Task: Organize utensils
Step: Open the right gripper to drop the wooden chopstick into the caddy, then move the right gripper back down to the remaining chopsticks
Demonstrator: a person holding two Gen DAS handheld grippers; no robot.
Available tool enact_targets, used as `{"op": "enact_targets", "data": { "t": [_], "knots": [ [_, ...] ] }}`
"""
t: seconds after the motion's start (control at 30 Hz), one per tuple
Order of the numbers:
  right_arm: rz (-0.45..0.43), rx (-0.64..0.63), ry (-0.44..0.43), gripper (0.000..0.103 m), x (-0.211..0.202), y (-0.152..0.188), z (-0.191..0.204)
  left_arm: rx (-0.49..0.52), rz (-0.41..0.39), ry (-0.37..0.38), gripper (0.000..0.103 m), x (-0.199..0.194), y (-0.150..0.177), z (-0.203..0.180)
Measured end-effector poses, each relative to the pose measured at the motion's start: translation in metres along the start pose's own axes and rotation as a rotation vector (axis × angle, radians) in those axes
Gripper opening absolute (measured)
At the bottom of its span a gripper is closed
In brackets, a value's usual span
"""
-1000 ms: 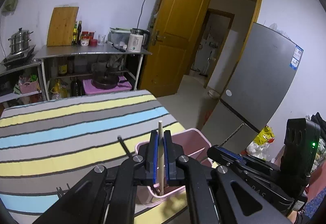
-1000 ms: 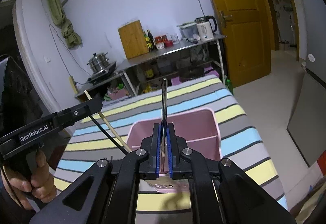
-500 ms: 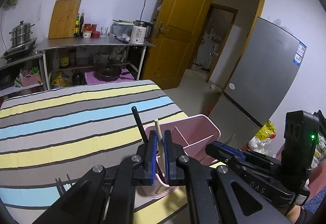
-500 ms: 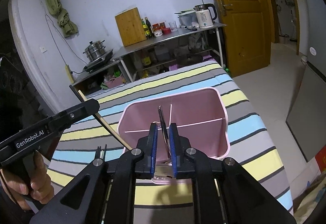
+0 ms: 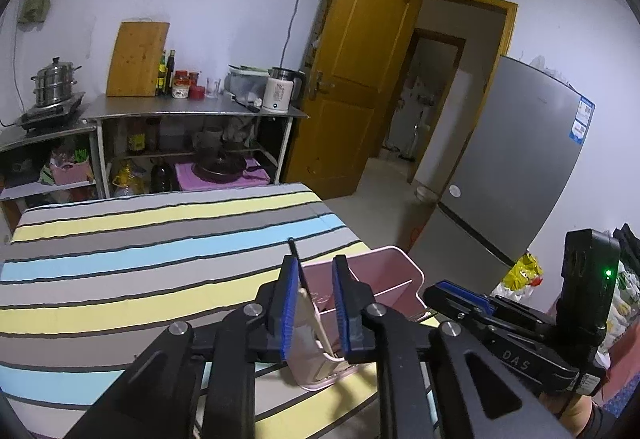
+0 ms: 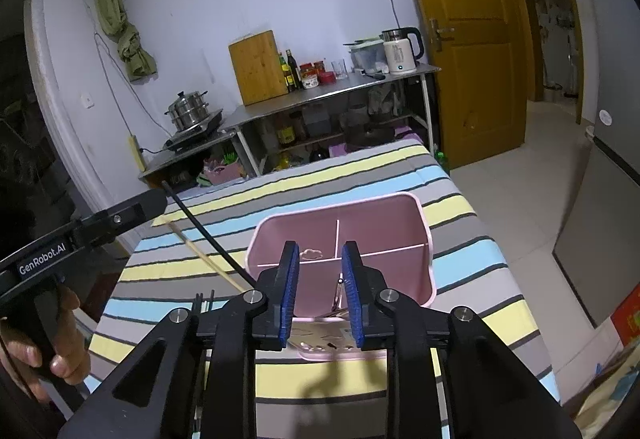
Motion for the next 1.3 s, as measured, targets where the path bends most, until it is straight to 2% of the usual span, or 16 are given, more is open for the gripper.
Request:
{"op": "enact_targets", "data": {
  "t": [0.33, 0.57, 0.8, 1.0, 1.3],
  "knots": [
    [-0.061, -0.008, -0.024, 0.024, -0.037, -0.005, 0.006, -0.015, -0.049, -0.037, 0.017, -0.056, 0.010, 0.011],
    [-0.065, -0.041, -0.061, 0.024, -0.054, 0.010, 0.021, -0.056, -0.052, -0.096, 0.017, -0.093, 0.045, 0.032],
    [-0.018, -0.075, -0.126, 0.024, -0.056, 0.042, 0.044, -0.125, -0.035, -0.164, 0.017, -0.123, 0.091, 0.064],
    [0.049, -0.116, -0.156, 0.024, -0.046, 0.075, 0.063, -0.188, 0.006, -0.194, 0.017, -0.129, 0.129, 0.083],
    [0.142, -0.174, -0.186, 0.024, -0.028, 0.114, 0.086, -0.263, 0.115, -0.249, 0.017, -0.103, 0.184, 0.113]
  ]
}}
Point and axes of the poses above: each gripper's, at about its wrist camera, not at the fingertips, and x roughly the way its jaws point, z to its left, y to its underside, the point moved 10 cm from there along x, roughly the way its jaws point, and after that the axes turned 14 degrees about y, right-handed, at the moved point
